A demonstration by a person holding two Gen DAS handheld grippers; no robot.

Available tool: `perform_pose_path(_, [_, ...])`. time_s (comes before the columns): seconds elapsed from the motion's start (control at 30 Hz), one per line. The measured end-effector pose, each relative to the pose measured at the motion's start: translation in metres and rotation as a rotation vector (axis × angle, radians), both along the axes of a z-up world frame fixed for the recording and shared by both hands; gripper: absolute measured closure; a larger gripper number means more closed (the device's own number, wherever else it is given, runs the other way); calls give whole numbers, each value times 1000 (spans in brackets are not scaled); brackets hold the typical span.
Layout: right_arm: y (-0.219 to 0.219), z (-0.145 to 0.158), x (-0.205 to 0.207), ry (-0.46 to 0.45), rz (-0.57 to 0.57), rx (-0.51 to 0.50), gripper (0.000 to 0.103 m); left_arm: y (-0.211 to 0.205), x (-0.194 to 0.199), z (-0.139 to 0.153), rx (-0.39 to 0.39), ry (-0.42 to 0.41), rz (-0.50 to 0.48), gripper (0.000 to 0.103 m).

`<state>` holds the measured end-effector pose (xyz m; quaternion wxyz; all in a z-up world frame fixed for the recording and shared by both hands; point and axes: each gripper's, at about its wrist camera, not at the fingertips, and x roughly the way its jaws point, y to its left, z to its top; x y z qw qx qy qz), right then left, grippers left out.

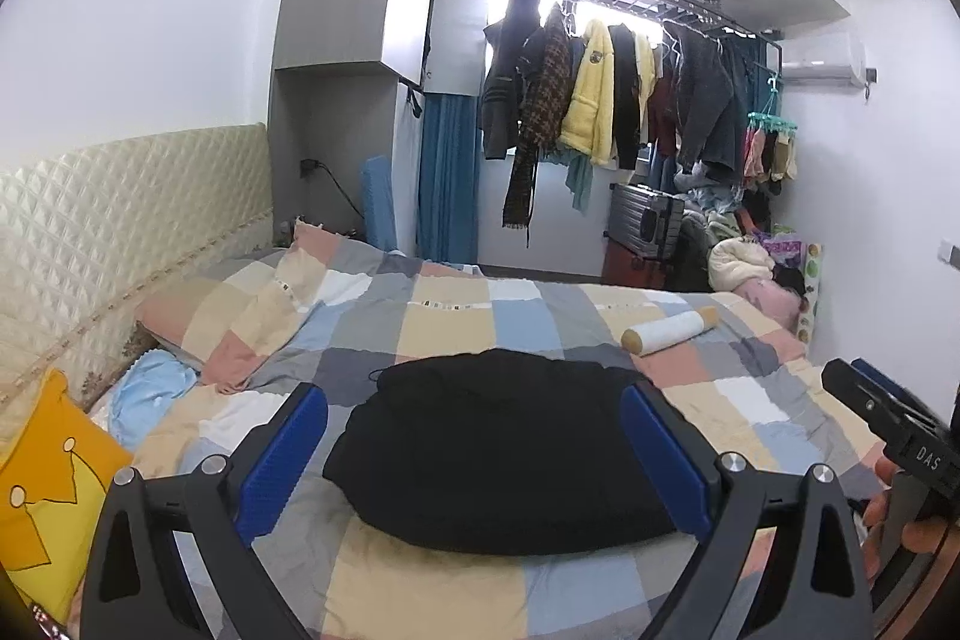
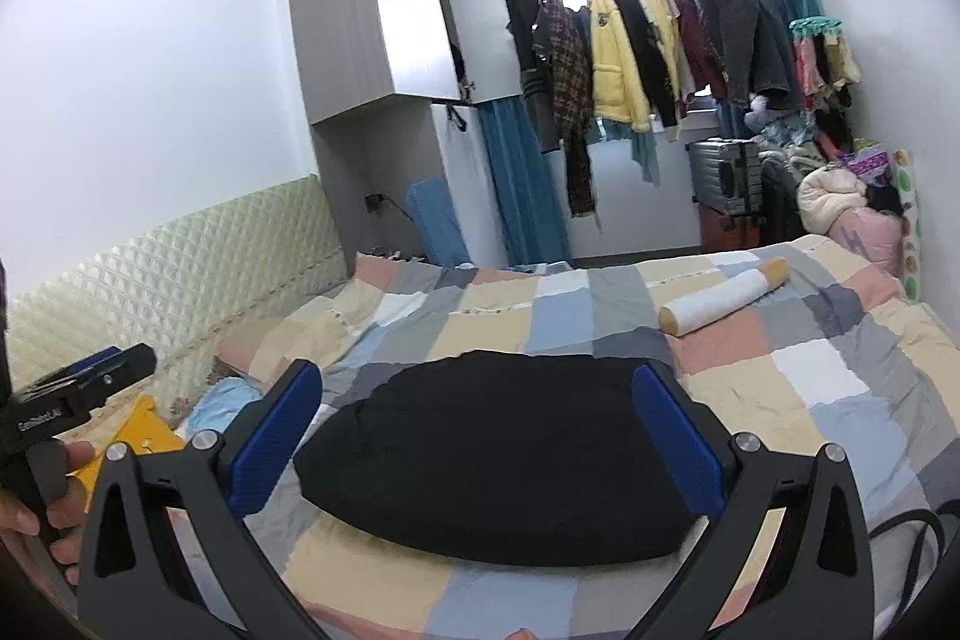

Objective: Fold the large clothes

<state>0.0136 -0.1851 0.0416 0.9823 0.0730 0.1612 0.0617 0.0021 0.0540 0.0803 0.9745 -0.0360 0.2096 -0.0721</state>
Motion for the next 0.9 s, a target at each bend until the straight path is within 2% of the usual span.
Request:
perform_pose_path(0.2, [3, -20, -9, 33, -1, -25, 0, -4, -6, -22, -31, 41, -7, 4])
perform_pose_path(0.37, [-1, -41, -9, 70, -17, -10, 0, -10, 10, -48, -20, 111, 0, 4])
perform_pose_path(0.5, [-8, -60, 0, 112, -30, 46, 0, -15, 26, -69, -8, 173, 3, 4])
perform_pose_path(0.6, [-7, -74, 8, 146, -47, 17, 0, -14, 35, -82, -5, 214, 20, 4])
perform_pose_path(0.9, [4, -95, 19, 203, -41, -6, 0, -11, 43, -93, 3, 240, 45, 4])
